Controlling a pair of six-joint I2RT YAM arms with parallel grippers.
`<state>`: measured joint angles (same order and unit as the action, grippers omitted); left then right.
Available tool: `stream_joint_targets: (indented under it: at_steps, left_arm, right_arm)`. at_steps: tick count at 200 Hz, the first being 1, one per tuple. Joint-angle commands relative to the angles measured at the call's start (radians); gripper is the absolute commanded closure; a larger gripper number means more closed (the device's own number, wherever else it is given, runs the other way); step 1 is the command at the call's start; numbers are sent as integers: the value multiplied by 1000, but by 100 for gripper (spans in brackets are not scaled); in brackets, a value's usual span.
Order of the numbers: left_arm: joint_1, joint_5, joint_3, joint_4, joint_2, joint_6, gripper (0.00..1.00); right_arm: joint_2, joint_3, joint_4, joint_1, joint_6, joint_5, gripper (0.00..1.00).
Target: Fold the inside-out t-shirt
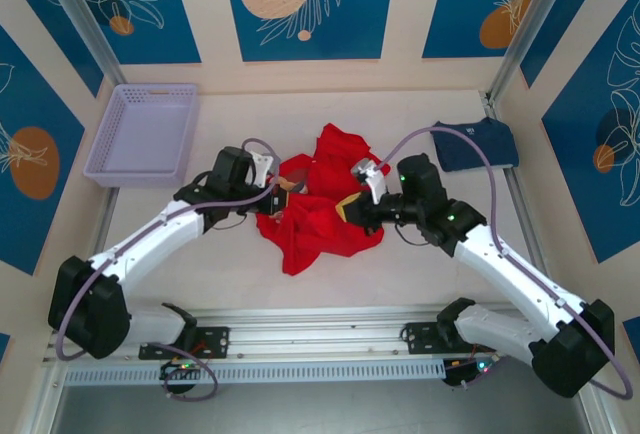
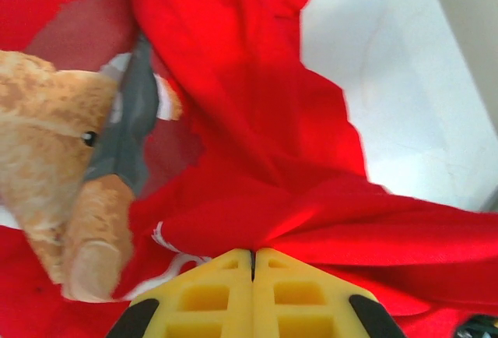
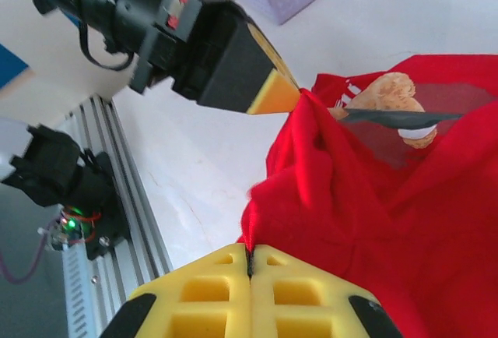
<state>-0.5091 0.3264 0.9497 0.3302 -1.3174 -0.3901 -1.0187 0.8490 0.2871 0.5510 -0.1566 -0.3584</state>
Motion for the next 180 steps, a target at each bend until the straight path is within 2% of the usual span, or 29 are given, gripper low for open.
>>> stream_joint_targets:
  at_steps: [1, 24, 42, 63, 89, 111, 134, 180]
  left_arm:
    - [15, -96, 51, 45, -40, 51, 100]
    - [15, -75, 47, 19, -58, 53, 100]
    - [13, -35, 23, -8, -44, 54, 89]
    - [3, -2, -34, -40, 16, 56, 69]
    - [-50, 35, -139, -105, 130, 53, 56]
    - [-121, 82, -190, -144, 175, 47, 54]
    - [-186, 126, -201, -207, 158, 40, 54]
    - [-197, 75, -117, -257, 3, 64, 53]
  right_arm:
    - [17, -31, -114, -61, -125, -171, 100]
    - [-19, -53, -214, -88, -237, -194, 100]
    - [-48, -65, -261, -95, -293, -192, 100]
    - [-69, -70, -291, -105, -340, -188, 100]
    - [-87, -65, -297, -112, -358, -183, 100]
    - [-97, -59, -296, -118, -359, -182, 100]
    - [-101, -54, -294, -120, -359, -178, 100]
    - [-94, -55, -290, -120, -362, -176, 100]
